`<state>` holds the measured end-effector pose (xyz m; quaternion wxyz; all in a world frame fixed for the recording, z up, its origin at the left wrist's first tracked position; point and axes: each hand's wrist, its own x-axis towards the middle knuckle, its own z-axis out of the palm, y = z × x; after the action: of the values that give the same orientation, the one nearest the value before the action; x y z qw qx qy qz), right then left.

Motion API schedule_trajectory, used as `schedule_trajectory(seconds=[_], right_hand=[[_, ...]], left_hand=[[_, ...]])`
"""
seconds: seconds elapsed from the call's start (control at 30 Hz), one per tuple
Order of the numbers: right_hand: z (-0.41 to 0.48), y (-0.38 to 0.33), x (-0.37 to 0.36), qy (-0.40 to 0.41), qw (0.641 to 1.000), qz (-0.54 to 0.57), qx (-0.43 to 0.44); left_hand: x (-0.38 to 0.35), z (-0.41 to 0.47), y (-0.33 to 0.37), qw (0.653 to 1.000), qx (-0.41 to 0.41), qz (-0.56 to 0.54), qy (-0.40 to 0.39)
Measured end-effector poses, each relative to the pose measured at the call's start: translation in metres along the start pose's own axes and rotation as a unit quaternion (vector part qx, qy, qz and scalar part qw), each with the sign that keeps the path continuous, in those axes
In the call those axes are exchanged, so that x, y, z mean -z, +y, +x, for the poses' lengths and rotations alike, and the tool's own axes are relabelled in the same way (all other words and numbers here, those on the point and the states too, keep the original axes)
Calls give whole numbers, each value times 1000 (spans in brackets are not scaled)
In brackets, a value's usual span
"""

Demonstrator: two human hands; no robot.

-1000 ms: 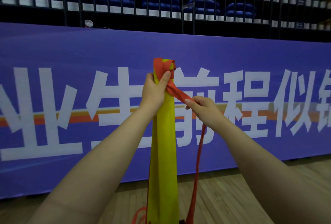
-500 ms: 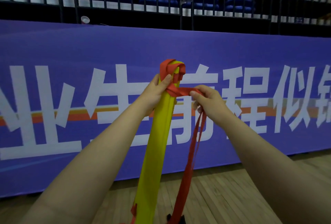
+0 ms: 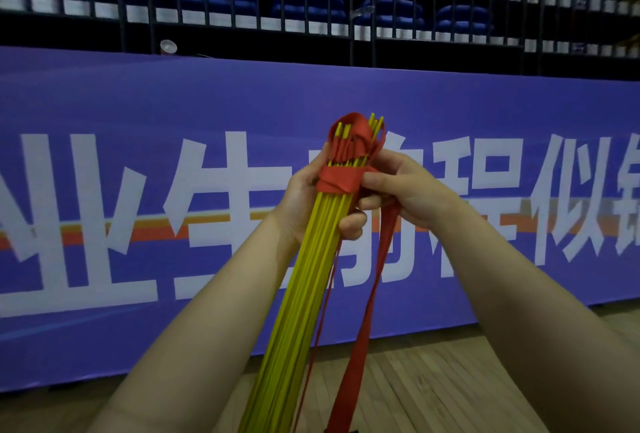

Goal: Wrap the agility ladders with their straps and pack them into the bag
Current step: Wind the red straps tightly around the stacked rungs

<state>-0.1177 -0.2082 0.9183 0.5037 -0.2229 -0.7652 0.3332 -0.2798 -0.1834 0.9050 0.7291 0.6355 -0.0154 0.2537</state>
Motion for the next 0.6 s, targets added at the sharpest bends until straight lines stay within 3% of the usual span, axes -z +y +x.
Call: schedule_trajectory(seconds=[0.1,0.27,0.37,0.47,0.6], right_hand=[[-3,-12,-5,-19,1000,-6,14],[-4,-20,-14,-18,999,-37,35],[-2,-25,-20,-13,999,-35,38],[2,-27,-28,25,997,-70,15],[10,-25,-39,94,978,-182,-30]], left_hand=[[1,-4,7,999,31,14,-41],[-3,-10,15,997,39,70,2],[-9,-13,16,990,35,94,101],[-6,-18,17,963,-27,171,207],[1,-29,-4,938,-141,106,299]])
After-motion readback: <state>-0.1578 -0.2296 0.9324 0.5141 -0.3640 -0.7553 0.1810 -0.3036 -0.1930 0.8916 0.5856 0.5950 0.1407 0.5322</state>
